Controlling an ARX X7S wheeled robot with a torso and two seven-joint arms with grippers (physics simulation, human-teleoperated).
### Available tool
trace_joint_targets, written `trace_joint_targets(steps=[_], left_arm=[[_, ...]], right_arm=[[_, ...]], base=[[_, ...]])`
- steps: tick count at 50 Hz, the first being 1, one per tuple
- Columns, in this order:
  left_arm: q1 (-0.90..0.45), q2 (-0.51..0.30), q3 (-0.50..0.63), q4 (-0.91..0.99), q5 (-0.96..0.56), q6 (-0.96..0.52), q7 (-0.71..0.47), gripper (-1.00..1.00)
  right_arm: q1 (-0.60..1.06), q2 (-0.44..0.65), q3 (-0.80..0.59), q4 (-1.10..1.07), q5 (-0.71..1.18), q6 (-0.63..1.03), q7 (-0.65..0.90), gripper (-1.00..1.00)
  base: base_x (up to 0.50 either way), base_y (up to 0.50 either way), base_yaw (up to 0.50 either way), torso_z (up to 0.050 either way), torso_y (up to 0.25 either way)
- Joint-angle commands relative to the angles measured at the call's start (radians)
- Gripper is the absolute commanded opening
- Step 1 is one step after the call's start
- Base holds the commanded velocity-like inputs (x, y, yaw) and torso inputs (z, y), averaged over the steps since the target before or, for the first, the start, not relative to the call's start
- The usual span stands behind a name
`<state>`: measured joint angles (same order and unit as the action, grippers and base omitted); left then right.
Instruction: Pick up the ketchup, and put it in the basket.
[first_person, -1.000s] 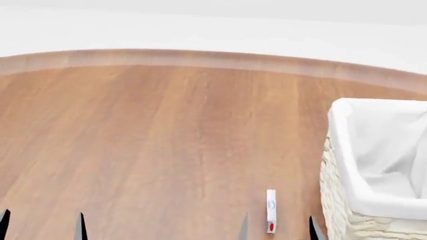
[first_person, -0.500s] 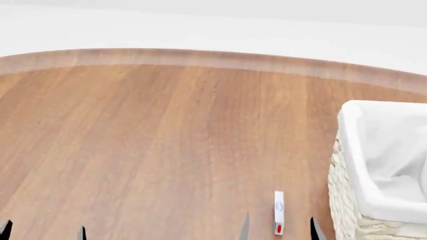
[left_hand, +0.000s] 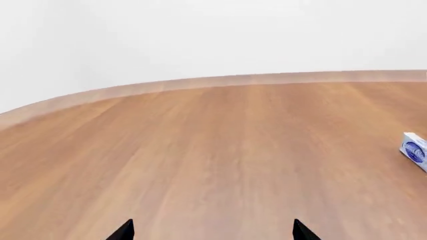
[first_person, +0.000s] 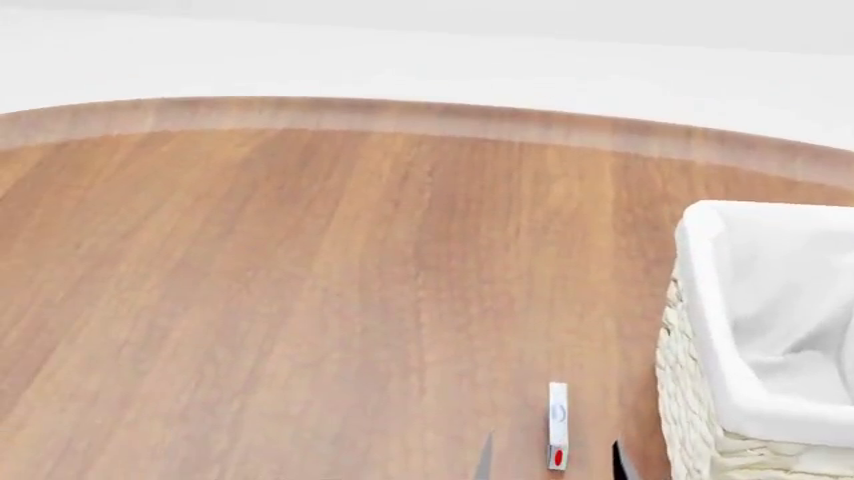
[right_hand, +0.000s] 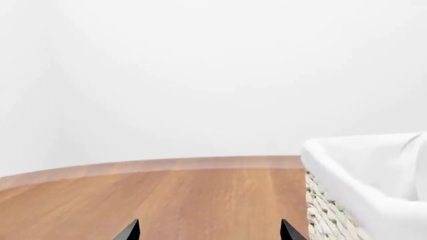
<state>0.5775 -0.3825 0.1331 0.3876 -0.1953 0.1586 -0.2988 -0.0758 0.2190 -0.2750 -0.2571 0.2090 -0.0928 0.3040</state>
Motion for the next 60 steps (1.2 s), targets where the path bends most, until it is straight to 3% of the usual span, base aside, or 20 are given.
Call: trace_joint_targets(steps=[1,3,10,15,19,23,35,48,55,58,59,60], left_arm=[[0.158,-0.020,-0.086,-0.025,-0.035,0.023,0.018,1.00],[0.180,-0.015,-0.109,-0.006,-0.115,-0.032,0.000,1.00],[0.204,-0.028,-0.098,-0.079,-0.097,0.047,-0.043,1.00],[0.207,-0.156,0.043,-0.128,-0.213,0.086,-0.168,1.00],[0.204,-0.212,0.117,-0.154,-0.305,0.082,-0.236,1.00],[0.180,-0.204,0.131,-0.213,-0.411,0.049,-0.219,1.00],[0.190,-0.223,0.126,-0.209,-0.471,0.045,-0.274,1.00],[0.167,-0.236,0.121,-0.210,-0.467,0.068,-0.317,1.00],[0.150,-0.227,0.119,-0.243,-0.381,0.122,-0.333,1.00],[0.143,-0.214,0.122,-0.278,-0.276,0.174,-0.350,1.00],[0.127,-0.200,0.118,-0.315,-0.333,0.175,-0.322,1.00],[0.122,-0.196,0.118,-0.330,-0.296,0.202,-0.321,1.00]], right_arm=[[0.002,-0.021,0.009,0.025,-0.015,-0.027,-0.024,1.00],[0.005,-0.017,0.011,0.027,-0.008,-0.028,-0.028,1.00],[0.004,-0.012,0.016,0.019,0.000,-0.025,-0.019,1.00],[0.008,-0.012,0.011,0.027,-0.003,-0.029,-0.017,1.00],[0.009,-0.010,0.011,0.028,0.001,-0.030,-0.015,1.00],[0.009,-0.006,0.014,0.024,0.006,-0.030,-0.013,1.00],[0.009,-0.003,0.006,0.030,0.006,-0.033,-0.008,1.00],[0.011,0.002,-0.001,0.032,0.010,-0.035,-0.004,1.00],[0.012,0.004,-0.006,0.033,0.012,-0.035,-0.001,1.00],[0.013,0.006,-0.006,0.033,0.014,-0.035,0.000,1.00],[0.012,0.007,-0.006,0.030,0.014,-0.034,0.001,1.00],[0.012,0.007,-0.007,0.032,0.015,-0.035,0.001,1.00]], base=[[0.00,0.00,0.00,0.000,0.000],[0.00,0.00,0.00,0.000,0.000],[0.00,0.00,0.00,0.000,0.000],[0.00,0.00,0.00,0.000,0.000],[0.00,0.00,0.00,0.000,0.000],[0.00,0.00,0.00,0.000,0.000],[0.00,0.00,0.00,0.000,0.000],[0.00,0.00,0.00,0.000,0.000],[0.00,0.00,0.00,0.000,0.000],[0.00,0.00,0.00,0.000,0.000],[0.00,0.00,0.00,0.000,0.000],[0.00,0.00,0.00,0.000,0.000]])
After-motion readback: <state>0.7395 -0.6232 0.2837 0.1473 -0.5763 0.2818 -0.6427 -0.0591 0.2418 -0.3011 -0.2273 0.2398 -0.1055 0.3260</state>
